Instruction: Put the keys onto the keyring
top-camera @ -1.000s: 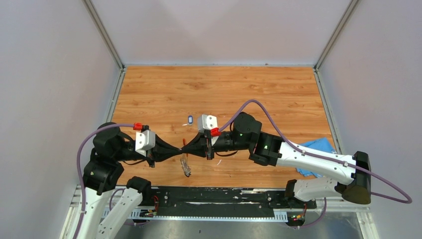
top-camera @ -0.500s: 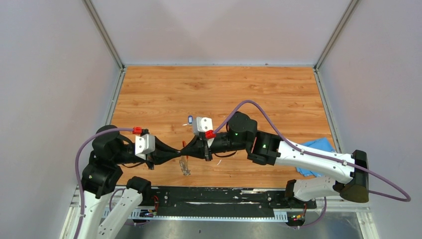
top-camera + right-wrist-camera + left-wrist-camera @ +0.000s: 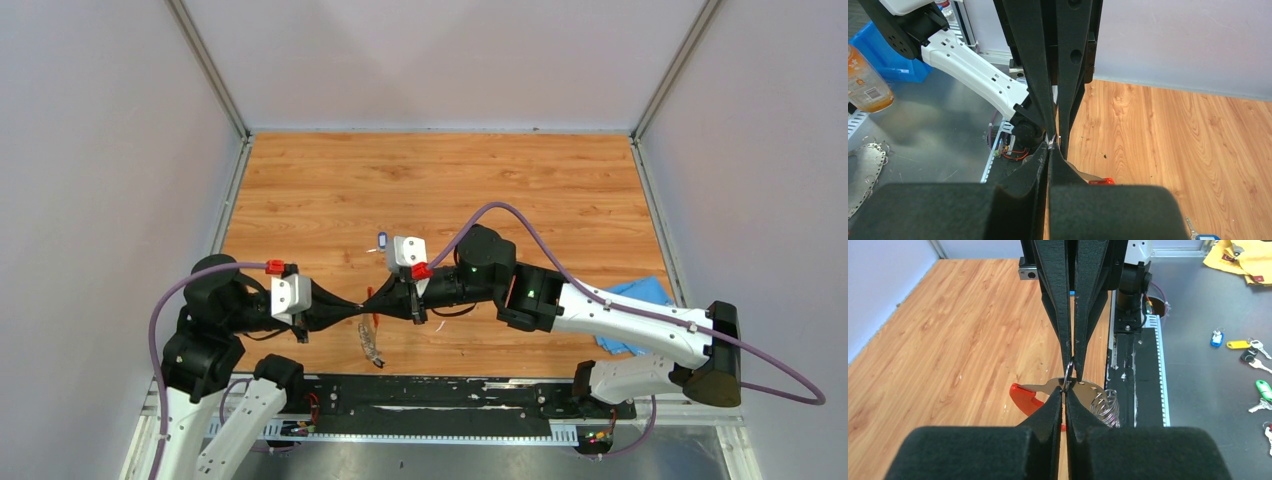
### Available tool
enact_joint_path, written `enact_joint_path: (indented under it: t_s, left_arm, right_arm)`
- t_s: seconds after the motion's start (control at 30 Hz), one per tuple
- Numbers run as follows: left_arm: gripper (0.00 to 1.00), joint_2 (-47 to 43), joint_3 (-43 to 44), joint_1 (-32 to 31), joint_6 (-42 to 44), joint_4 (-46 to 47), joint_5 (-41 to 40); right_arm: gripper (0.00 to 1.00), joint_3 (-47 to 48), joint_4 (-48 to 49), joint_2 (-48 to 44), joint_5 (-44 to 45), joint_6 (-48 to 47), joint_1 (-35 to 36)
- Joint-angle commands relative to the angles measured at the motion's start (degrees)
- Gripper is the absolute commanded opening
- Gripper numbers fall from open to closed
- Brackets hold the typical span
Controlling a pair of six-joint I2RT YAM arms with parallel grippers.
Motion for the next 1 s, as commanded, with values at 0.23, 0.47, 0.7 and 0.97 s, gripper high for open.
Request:
enact_joint_path:
  t_s: [0.23, 0.47, 0.7, 0.97]
  left_arm:
    - [0.16, -0.89, 1.98, 0.21, 0.89, -0.26, -1.12]
    - [0.23, -0.84, 1.97, 0.19, 1.10, -0.26, -1.64]
    - [0.16, -0.43, 2.41, 0.20, 1.91, -0.39, -2.57]
    - [0.32, -0.60, 2.24, 0.18, 2.26, -0.33, -1.95]
  right_arm:
    - [0.00, 1.19, -2.32, 0.00, -1.15, -1.05, 1.33]
    - [0.00, 1.58, -2.37, 0.47, -1.51, -1.05, 1.29]
    - [0.00, 2.94, -4.06, 1.35, -3.62, -1.40, 1.27]
    - [0.00, 5.13, -7.05, 2.92, -3.85, -2.14, 1.32]
